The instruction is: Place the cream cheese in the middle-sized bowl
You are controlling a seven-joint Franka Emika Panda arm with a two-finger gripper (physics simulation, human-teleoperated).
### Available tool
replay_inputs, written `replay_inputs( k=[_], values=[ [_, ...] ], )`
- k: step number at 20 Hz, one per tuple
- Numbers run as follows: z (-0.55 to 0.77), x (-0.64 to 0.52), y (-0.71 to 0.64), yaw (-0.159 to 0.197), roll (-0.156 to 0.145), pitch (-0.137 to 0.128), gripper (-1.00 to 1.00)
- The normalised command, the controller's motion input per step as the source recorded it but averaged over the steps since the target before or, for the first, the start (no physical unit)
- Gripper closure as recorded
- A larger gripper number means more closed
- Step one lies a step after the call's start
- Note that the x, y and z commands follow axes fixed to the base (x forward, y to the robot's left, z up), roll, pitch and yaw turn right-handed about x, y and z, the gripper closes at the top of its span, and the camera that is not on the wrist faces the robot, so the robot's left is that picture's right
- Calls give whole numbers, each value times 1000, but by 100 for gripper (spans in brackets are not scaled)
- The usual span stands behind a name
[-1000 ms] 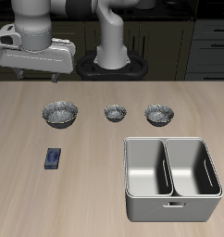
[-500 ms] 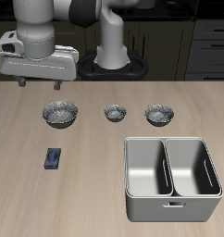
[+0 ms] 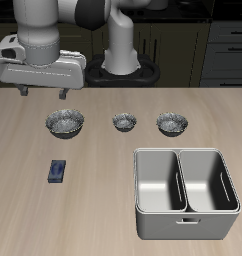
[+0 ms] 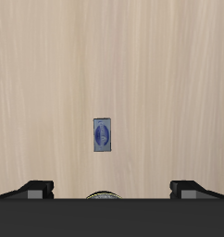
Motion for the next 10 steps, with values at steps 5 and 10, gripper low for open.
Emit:
replay_inputs(
  k=[5,10],
  values=[
    [-192,97,15,15,-28,2,-100],
    [-137,49,5,-4,-20,-8,-100]
  ],
)
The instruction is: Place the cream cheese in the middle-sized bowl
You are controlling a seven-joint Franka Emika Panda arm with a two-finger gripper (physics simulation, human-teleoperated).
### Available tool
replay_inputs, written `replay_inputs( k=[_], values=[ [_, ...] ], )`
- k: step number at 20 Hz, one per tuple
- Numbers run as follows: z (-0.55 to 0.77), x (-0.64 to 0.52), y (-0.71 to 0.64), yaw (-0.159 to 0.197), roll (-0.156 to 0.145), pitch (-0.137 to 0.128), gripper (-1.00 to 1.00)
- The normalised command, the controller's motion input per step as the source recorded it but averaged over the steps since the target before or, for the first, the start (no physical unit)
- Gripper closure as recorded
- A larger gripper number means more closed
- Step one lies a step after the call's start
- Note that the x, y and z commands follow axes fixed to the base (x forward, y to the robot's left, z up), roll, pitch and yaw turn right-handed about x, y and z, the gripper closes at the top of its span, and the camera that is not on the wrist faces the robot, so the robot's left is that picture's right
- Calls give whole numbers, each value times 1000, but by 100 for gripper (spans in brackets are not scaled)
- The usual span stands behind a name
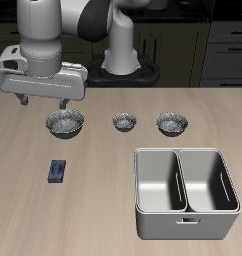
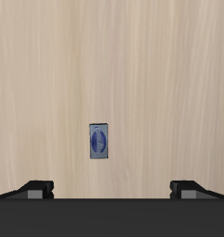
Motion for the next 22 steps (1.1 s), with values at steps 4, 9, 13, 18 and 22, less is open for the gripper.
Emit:
replay_inputs(
  k=[4,9,13,18,22],
  values=[
    [-268,31,27,-18,4,20,-100],
    [-215,10,21,0,6,5,-100],
    [-405,61,44,-21,-3,26,-100],
    [-319,62,2,-5,-3,32,-100],
    [-269,28,19,-10,-11,0,-100]
  ],
)
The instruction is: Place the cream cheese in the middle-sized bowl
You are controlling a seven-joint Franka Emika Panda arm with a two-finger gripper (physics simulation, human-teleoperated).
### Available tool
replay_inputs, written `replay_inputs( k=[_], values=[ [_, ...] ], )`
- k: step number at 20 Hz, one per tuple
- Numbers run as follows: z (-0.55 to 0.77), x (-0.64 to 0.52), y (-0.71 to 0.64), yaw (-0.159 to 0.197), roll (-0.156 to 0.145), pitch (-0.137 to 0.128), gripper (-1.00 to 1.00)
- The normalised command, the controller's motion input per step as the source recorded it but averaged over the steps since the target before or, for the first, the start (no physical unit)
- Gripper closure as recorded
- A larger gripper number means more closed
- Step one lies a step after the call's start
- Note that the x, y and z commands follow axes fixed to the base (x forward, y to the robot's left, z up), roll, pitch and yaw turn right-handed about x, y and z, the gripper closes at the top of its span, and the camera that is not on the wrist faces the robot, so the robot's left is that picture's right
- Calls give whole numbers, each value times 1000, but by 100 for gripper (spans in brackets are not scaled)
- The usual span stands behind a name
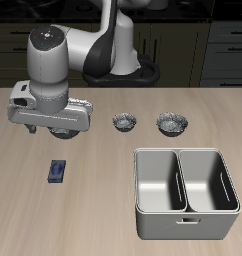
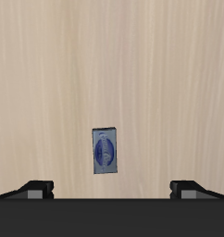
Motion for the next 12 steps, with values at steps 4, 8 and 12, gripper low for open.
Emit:
replay_inputs(
  k=[4,8,12],
  values=[
    [-167,-5,75,-9,8,-9,-100],
    [-243,-21,38,-14,15,18,-100],
    [-322,-29,-41,-8,-11,16,-100]
  ],
)
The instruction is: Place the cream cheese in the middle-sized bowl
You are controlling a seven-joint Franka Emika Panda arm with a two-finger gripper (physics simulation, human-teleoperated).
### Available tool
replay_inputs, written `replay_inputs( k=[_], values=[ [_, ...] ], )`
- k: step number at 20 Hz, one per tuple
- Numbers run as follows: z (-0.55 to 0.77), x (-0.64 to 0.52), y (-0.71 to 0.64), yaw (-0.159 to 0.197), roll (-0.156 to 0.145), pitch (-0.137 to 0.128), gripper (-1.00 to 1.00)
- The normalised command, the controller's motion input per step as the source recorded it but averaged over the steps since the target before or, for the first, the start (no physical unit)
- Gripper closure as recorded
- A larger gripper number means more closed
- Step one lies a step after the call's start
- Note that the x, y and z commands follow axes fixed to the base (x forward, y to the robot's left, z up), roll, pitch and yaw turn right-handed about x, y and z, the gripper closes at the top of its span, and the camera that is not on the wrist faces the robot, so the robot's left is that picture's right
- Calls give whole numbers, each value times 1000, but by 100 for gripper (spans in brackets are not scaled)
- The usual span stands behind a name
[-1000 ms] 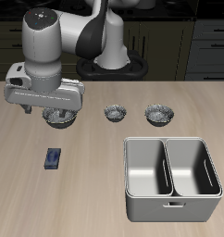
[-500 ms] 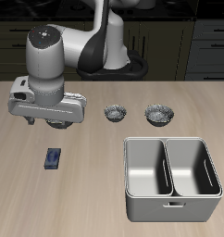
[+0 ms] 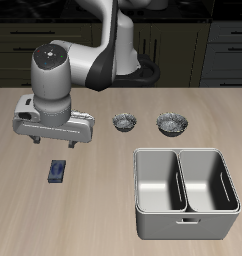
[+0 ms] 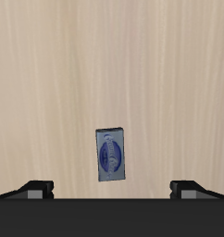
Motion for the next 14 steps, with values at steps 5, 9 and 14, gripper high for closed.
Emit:
replay_inputs(
  k=[5,9,14],
  values=[
    [-323,-135,-44,5,-3,-2,-100],
    [-202,-116,-5,24,-1,-18,-100],
    [-212,-68,-20,2,-2,5,-100]
  ],
)
